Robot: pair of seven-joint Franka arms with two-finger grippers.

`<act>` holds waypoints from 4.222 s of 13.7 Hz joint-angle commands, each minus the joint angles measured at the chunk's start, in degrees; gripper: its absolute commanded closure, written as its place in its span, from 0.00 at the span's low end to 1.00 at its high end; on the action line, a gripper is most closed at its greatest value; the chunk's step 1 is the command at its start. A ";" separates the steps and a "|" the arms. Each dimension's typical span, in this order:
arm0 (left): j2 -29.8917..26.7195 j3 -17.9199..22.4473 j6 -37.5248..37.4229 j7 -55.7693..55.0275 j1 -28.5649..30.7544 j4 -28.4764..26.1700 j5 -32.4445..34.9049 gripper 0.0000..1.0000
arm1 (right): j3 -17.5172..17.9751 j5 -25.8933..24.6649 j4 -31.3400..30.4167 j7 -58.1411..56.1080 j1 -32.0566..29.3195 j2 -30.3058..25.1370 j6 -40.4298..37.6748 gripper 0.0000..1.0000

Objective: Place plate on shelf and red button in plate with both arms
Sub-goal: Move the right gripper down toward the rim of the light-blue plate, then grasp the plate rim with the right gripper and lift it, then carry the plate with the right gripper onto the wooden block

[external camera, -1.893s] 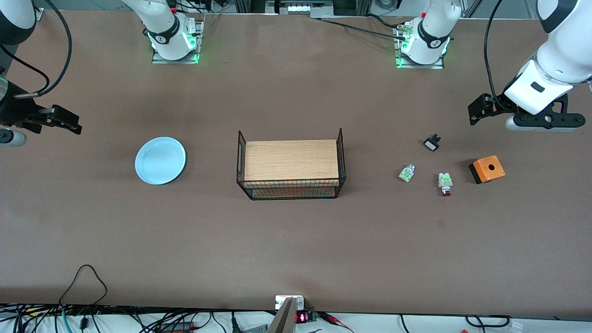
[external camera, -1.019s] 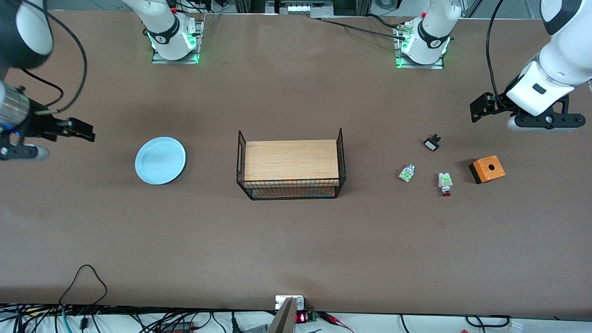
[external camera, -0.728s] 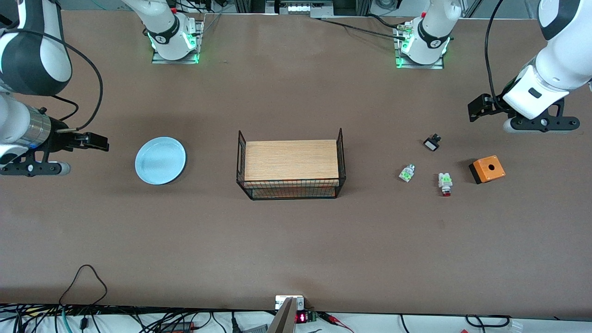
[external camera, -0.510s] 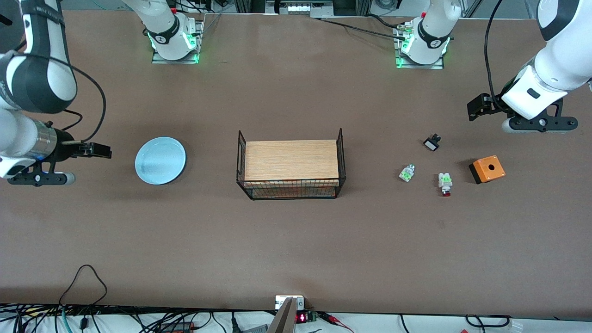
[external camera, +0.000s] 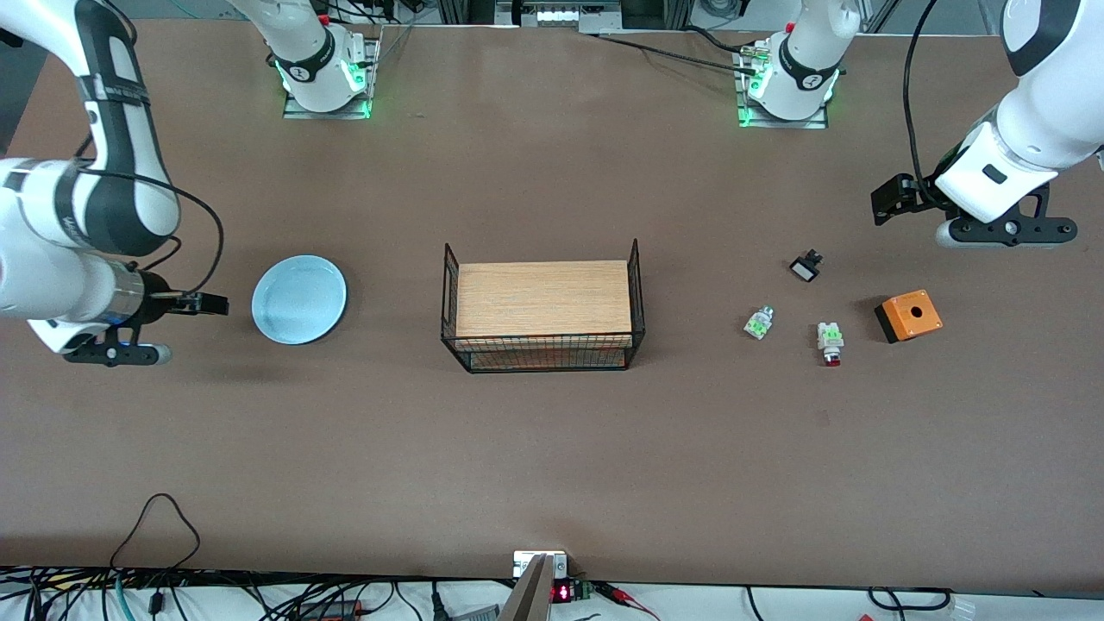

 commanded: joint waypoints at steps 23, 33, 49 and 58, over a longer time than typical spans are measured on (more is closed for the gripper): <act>0.93 -0.09 -2.12 0.61 -0.13 1.81 0.72 0.00 | 0.37 0.12 -22.28 -5.52 -2.38 2.39 26.75 0.54; 1.54 0.44 -2.03 0.61 0.04 1.81 0.72 0.00 | 0.45 0.56 -22.19 -4.38 -2.29 2.66 26.23 1.00; 1.54 0.52 -2.03 0.61 0.31 1.81 0.72 0.00 | 1.77 12.51 -8.31 23.35 3.85 -19.04 -13.40 1.00; 1.54 0.52 -2.03 0.70 0.31 1.90 0.72 0.00 | 16.87 19.45 2.24 64.21 8.70 -21.69 -17.81 1.00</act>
